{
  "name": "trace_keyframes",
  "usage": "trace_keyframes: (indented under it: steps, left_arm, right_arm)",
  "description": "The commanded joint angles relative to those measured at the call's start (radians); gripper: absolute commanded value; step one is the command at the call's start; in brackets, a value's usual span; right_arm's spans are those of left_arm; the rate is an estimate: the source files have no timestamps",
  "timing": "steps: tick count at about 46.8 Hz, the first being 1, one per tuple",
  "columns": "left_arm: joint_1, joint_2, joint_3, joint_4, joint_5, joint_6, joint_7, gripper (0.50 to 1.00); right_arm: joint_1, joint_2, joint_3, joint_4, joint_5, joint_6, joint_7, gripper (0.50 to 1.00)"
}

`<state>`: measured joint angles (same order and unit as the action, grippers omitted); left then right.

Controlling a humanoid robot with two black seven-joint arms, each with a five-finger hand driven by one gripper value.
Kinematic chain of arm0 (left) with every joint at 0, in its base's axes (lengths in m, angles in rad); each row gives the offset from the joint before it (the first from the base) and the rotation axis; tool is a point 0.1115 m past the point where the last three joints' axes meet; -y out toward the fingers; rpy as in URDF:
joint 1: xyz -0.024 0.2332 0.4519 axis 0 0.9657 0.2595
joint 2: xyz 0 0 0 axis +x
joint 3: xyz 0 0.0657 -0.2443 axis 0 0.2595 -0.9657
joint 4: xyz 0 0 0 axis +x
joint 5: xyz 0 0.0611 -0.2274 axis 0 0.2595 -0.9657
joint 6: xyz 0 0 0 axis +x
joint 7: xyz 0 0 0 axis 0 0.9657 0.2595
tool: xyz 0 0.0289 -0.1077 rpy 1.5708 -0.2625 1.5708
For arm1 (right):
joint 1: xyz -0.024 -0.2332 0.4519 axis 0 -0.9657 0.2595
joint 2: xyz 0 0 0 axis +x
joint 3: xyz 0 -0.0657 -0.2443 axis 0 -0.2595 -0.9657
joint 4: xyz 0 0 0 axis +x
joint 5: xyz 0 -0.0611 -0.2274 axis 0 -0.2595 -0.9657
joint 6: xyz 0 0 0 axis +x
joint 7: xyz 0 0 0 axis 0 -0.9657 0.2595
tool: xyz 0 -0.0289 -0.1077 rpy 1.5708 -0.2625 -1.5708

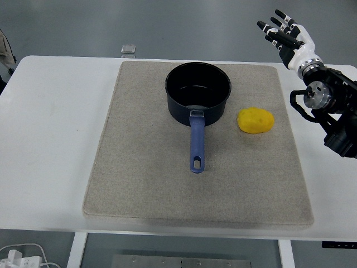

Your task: Put the potato in the blue pot

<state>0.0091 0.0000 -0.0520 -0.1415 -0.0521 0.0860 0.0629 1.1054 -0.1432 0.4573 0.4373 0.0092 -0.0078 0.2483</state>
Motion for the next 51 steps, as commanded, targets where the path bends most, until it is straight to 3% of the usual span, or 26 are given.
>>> trace_keyframes:
  steps: [1, 20, 28, 33, 42, 51]
  left_arm:
    - [0.0, 0.0, 0.0, -0.001, 0.0, -0.002, 0.002, 0.999]
    - [0.0, 0.0, 0.0, -0.004, -0.006, -0.009, 0.003, 0.999]
    - [-0.001, 0.0, 0.0, -0.004, -0.006, -0.009, 0.003, 0.999]
    - [-0.001, 0.0, 0.001, -0.003, -0.006, -0.009, 0.003, 0.999]
    - [-0.001, 0.0, 0.0, -0.006, -0.006, -0.009, 0.003, 0.999]
    - [-0.001, 0.0, 0.0, -0.012, -0.006, -0.009, 0.003, 0.999]
  right_arm:
    - [-0.001, 0.001, 0.0, 0.0, 0.0, -0.001, 0.0, 0.919]
    - [-0.001, -0.009, -0.002, 0.009, 0.0, 0.011, -0.001, 0.919]
    - [-0.009, -0.035, -0.003, 0.026, -0.049, 0.052, 0.0, 0.919]
    - [-0.018, -0.085, -0.002, 0.122, -0.08, 0.054, 0.002, 0.919]
    - [-0.084, -0.222, -0.003, 0.4, -0.178, 0.045, 0.0, 0.919]
    - [-0.156, -0.329, -0.048, 0.552, -0.313, 0.043, 0.003, 0.919]
